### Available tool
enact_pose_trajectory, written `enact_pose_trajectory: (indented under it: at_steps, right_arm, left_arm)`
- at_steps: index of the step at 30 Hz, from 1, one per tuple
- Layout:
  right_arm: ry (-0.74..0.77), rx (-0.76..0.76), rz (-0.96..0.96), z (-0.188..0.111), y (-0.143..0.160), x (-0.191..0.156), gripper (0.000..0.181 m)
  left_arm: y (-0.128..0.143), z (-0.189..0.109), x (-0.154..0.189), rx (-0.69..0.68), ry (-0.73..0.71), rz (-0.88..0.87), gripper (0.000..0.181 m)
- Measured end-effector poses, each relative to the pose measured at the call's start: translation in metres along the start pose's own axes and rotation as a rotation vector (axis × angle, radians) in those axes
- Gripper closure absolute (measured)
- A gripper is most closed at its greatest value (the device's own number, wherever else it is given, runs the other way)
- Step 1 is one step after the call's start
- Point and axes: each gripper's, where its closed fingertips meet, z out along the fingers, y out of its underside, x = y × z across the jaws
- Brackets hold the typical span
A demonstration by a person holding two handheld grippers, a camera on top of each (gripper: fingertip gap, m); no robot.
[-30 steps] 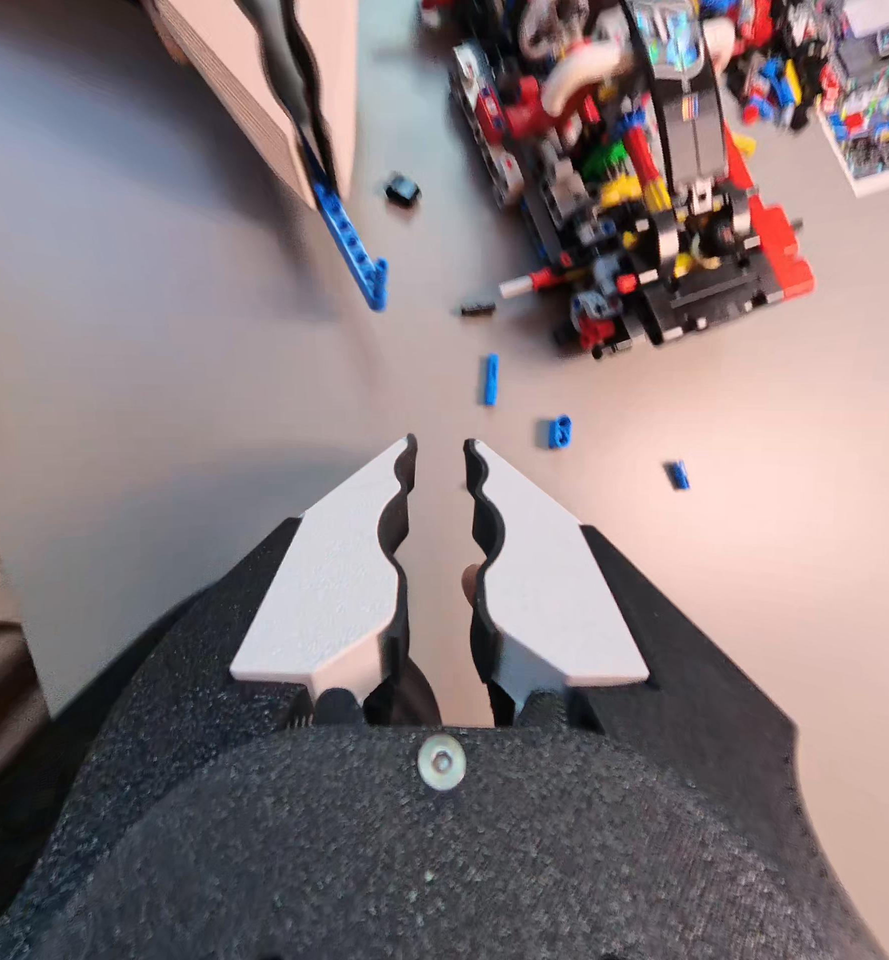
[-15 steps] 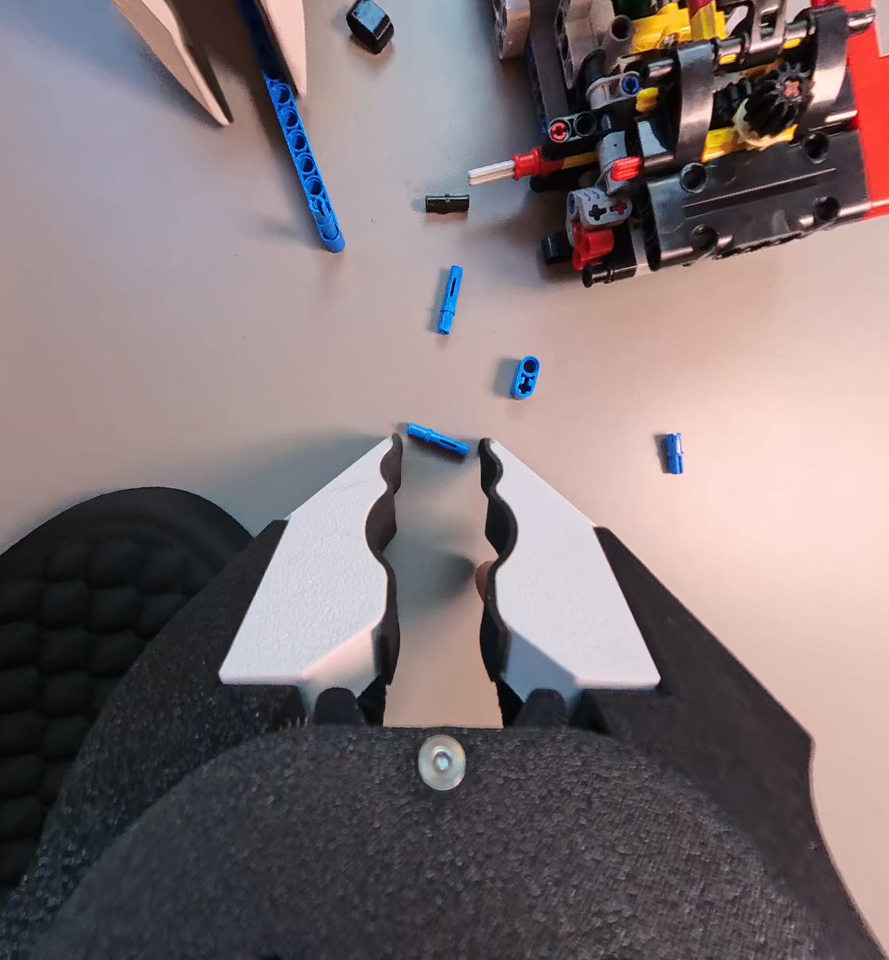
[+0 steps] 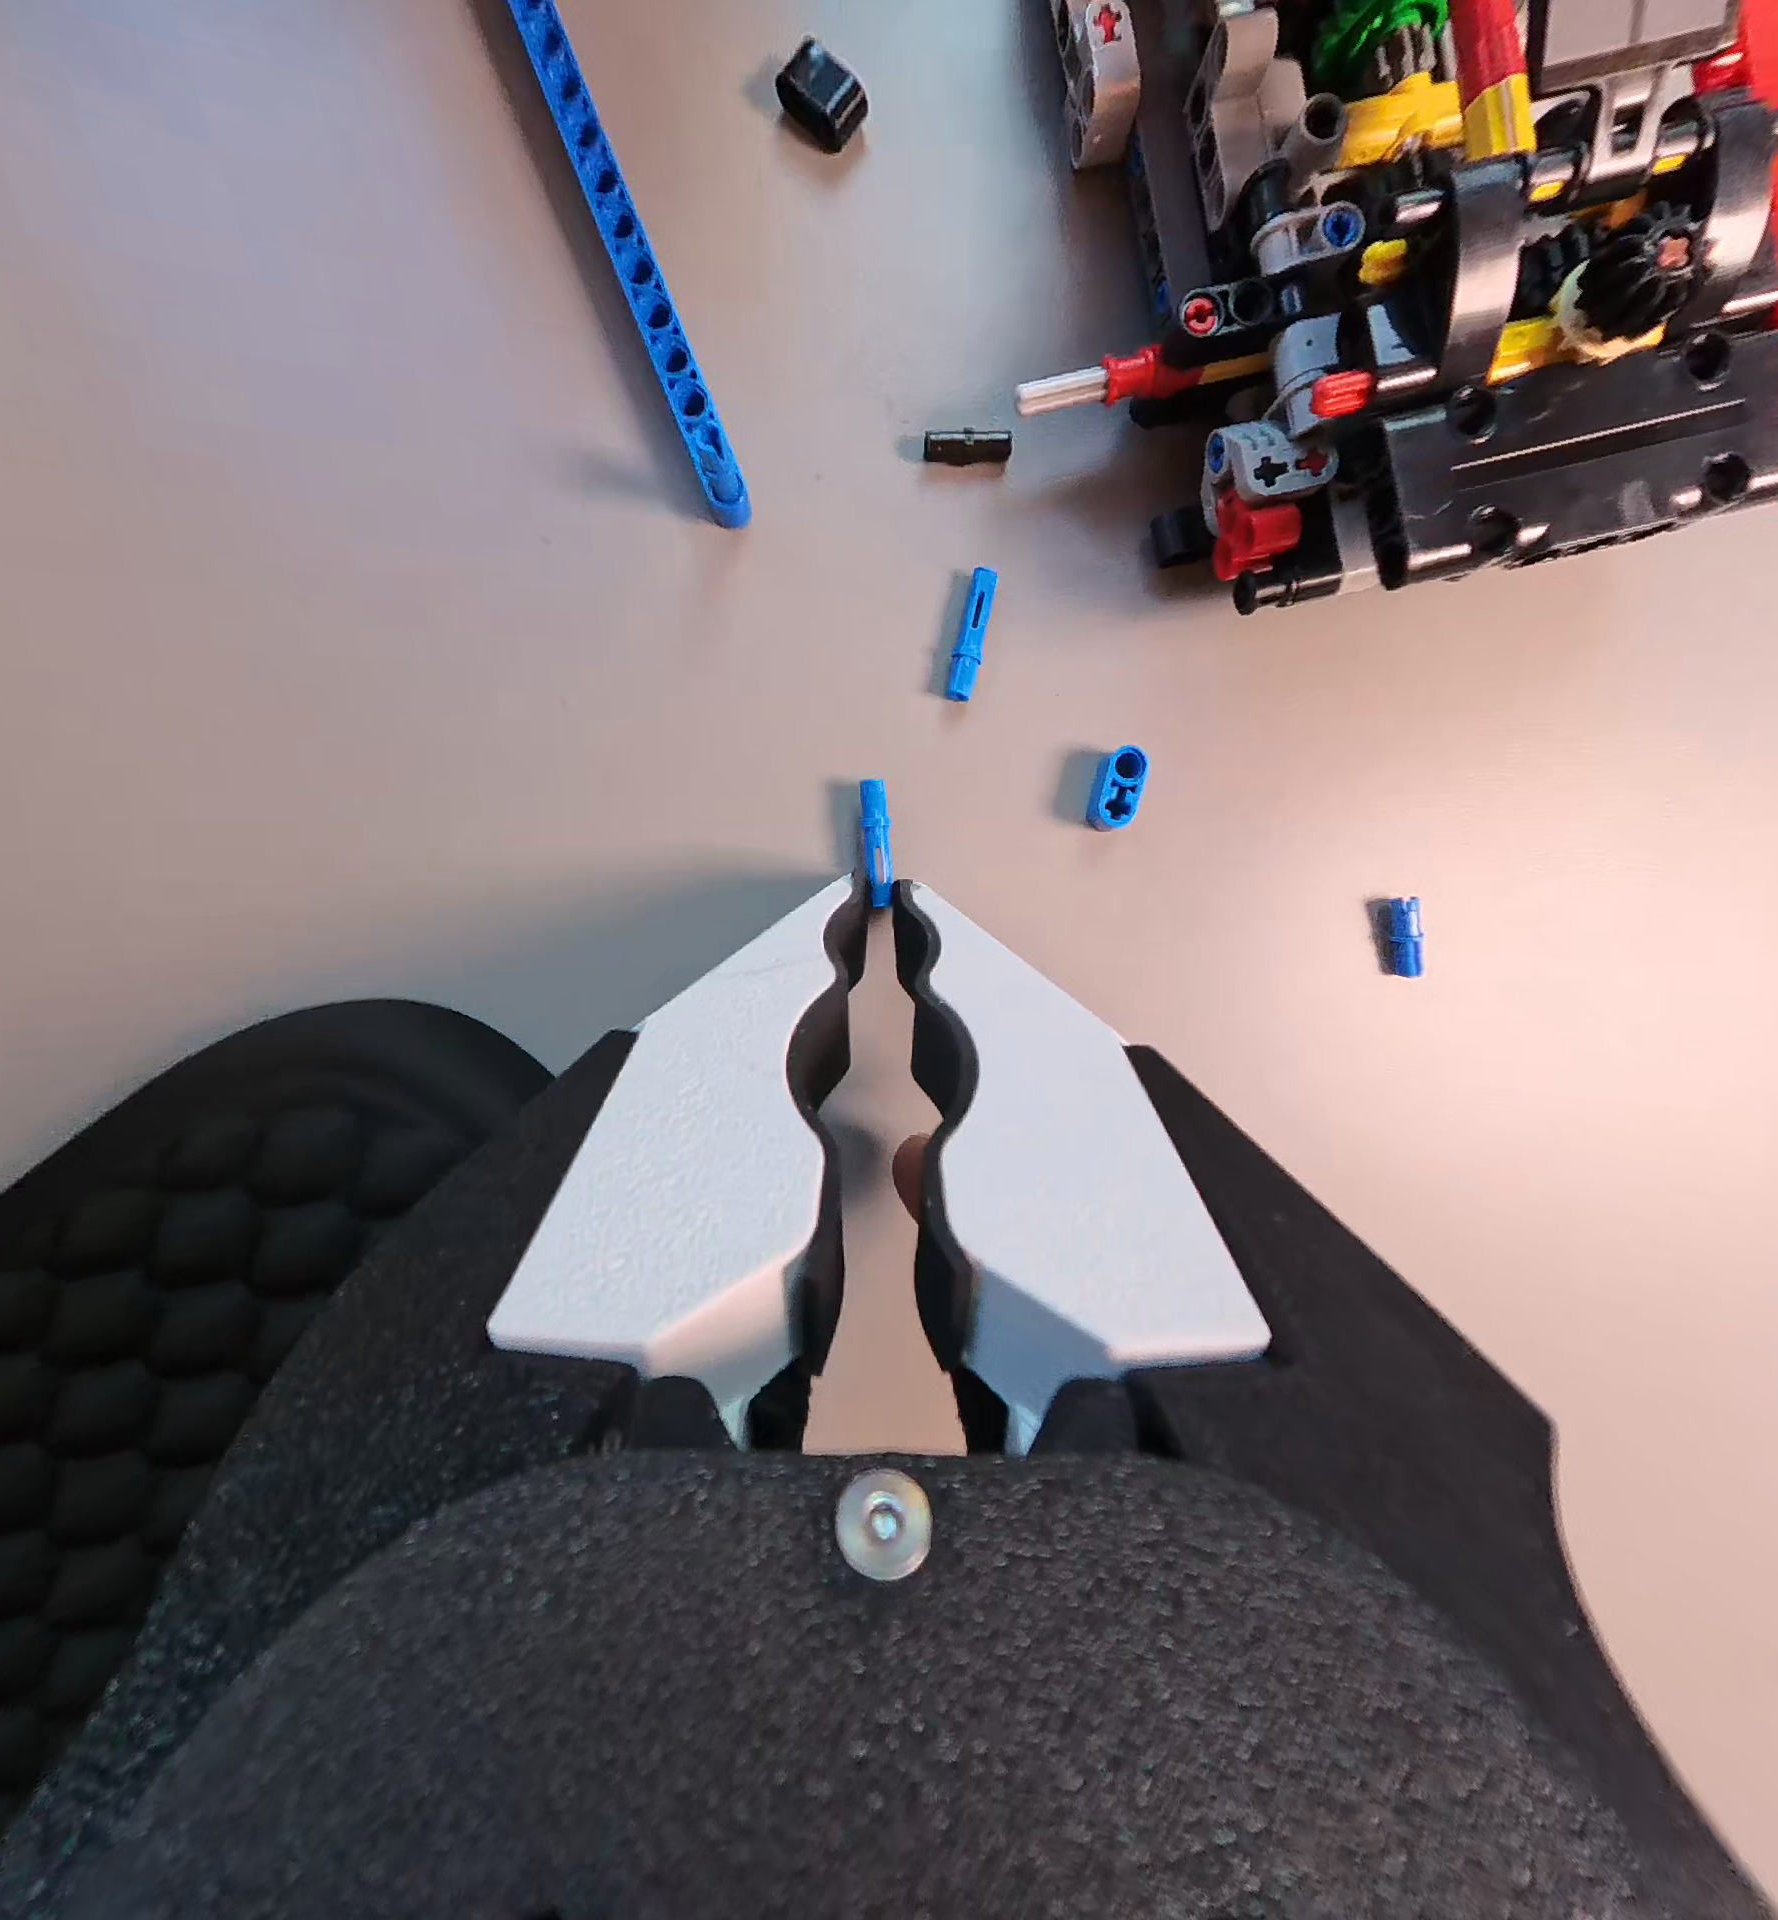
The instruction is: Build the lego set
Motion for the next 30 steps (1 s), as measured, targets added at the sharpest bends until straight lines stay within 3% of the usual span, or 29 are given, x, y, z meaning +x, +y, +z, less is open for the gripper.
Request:
enact_pose_trajectory:
  at_steps: [6, 13, 17, 19, 22, 25, 30]
  right_arm:
    - [0.021, 0.135, 0.057, -0.016, -0.016, -0.005, 0.18]
    - [0.007, 0.274, 0.098, -0.027, -0.037, -0.01, 0.18]
    - [-0.009, 0.294, 0.09, -0.023, -0.043, -0.016, 0.18]
    - [-0.017, 0.31, 0.085, -0.022, -0.047, -0.019, 0.18]
    - [-0.028, 0.371, 0.083, -0.027, -0.062, -0.023, 0.18]
    - [-0.042, 0.452, 0.083, -0.034, -0.082, -0.029, 0.18]
    - [-0.063, 0.53, 0.069, -0.039, -0.106, -0.038, 0.18]
  left_arm:
    - [-0.017, -0.007, -0.012, 0.112, -0.063, -0.017, 0.135]
    - [-0.025, -0.008, -0.02, 0.152, -0.102, -0.082, 0.054]
    - [-0.029, -0.011, -0.024, 0.171, -0.12, -0.092, 0.042]
    - [-0.031, -0.015, -0.026, 0.179, -0.136, -0.088, 0.055]
    - [-0.044, -0.028, -0.03, 0.263, -0.176, -0.077, 0.098]
    - [-0.046, -0.03, -0.022, 0.277, -0.126, -0.067, 0.135]
    - [-0.046, -0.029, -0.01, 0.284, -0.06, -0.027, 0.167]
